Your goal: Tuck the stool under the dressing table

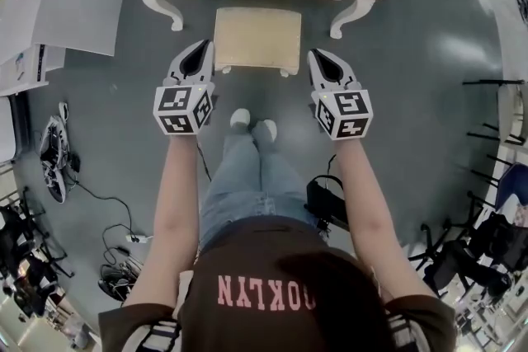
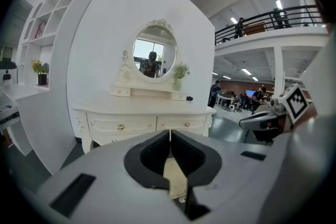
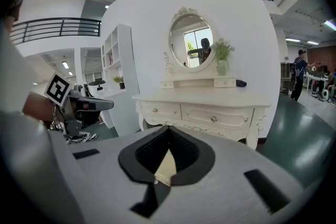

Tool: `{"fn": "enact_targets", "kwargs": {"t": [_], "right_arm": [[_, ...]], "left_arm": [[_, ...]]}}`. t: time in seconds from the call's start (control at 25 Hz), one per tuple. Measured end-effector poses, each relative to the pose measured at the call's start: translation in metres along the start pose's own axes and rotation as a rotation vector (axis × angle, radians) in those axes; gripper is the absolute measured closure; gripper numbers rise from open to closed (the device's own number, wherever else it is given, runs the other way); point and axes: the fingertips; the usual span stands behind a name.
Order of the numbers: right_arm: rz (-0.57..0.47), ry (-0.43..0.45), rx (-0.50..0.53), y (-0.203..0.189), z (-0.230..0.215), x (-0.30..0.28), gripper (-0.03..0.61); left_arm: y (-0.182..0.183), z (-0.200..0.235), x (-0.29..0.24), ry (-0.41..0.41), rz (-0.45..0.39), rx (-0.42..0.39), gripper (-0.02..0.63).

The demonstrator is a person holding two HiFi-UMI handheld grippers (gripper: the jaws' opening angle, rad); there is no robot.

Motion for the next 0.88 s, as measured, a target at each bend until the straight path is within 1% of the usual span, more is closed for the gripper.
{"fn": "enact_targets", "kwargs": {"t": [0.24,0.4,0.56,0.64,0.76,0.88], "right_arm": [[0.043,0.002,-0.045,-0.038,-0.008,-0.031,0.58],[0.07,-0.01,-0.073,-0.069,-0.016,-0.051,0.58],[0.108,-0.004,-0.076,-0.104,-0.015,-0.072,0.58],[0.129,-0.001,-0.081,-0.123,-0.016,-0.08,0.58],[0.163,-0.011,-0.087,-0.154,-0.021,-0.091,0.58],[0.201,-0.023,-0.099,-0.186,-0.025,-0.106,0.58]], "left_arm": [[-0.053,0.015,-0.035,-0.019,0.091,0.035,0.606],[-0.09,0.021,-0.057,-0.04,0.144,0.043,0.606],[-0.127,0.033,-0.074,-0.051,0.187,0.054,0.606],[-0.147,0.035,-0.081,-0.071,0.214,0.063,0.606],[-0.18,0.038,-0.091,-0.103,0.26,0.067,0.606],[-0.213,0.047,-0.099,-0.106,0.299,0.076,0.606]]}}
Point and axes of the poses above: the fingertips, and each gripper's own axes: x backward along the fingers, z to its left, y out of its top, and after that the axes turned 5 degrees about -y, right-handed
